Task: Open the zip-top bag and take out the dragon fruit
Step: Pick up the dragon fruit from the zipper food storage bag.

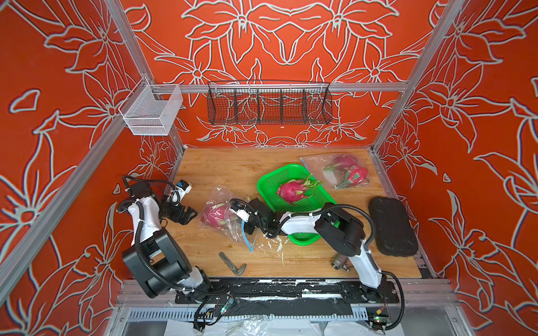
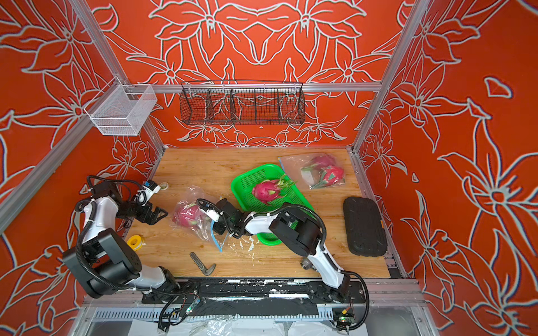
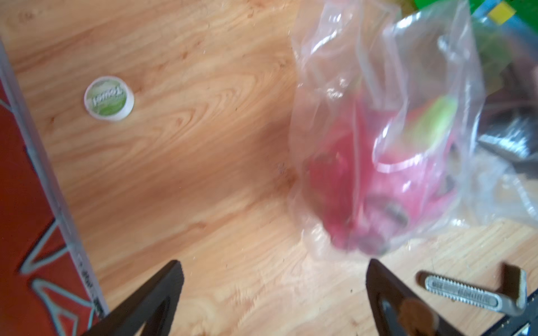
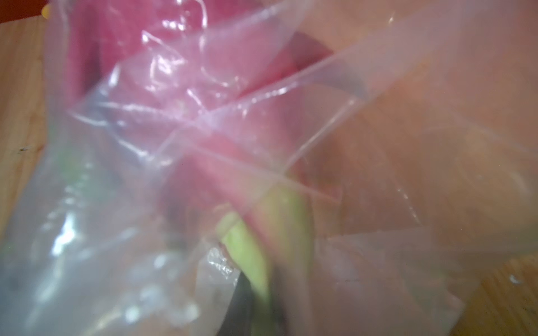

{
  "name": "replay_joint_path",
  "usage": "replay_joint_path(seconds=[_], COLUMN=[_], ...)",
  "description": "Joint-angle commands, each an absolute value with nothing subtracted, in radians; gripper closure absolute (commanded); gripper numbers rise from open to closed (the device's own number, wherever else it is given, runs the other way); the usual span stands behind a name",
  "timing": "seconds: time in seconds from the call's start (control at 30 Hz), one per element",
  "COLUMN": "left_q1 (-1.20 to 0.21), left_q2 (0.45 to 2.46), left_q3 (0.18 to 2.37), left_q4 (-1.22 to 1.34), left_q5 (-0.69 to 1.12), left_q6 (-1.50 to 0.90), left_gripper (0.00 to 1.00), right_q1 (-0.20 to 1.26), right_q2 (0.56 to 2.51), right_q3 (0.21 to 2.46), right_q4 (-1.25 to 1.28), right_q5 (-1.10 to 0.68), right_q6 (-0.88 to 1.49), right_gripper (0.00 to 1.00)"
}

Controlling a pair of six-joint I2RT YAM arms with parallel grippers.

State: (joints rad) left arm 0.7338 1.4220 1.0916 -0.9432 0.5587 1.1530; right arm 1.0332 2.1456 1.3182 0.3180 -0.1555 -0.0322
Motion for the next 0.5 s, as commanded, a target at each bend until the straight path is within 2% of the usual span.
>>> replay_joint_path(seconds=[0.0, 0.23, 0.33, 0.47], left_q1=[0.746, 0.739, 0.701, 0.676], left_q2=[1.417, 1.362, 1.361, 1.359], left_q3=[1.024, 0.836, 0.830, 0.853], left_q4=[-1.033, -0.925, -0.855, -0.881], left_q5=[0.568, 0.708, 0.748, 0.806], left_q6=[1.297, 1.371, 1.291, 1.278], left_gripper=[0.03, 0.03, 0.03, 0.00], right_q1=[1.031, 1.031, 1.031, 1.031], right_q2=[2.049, 1.974, 1.973, 1.974], right_q3=[1.284, 1.228, 1.218, 1.210], right_q4=[0.361, 0.404, 0.423, 0.433], right_q5=[-0.192, -0.199, -0.204, -0.210], right_q6=[0.029, 0.077, 0.090, 0.100], right_gripper=[1.00, 1.00, 1.00, 1.00])
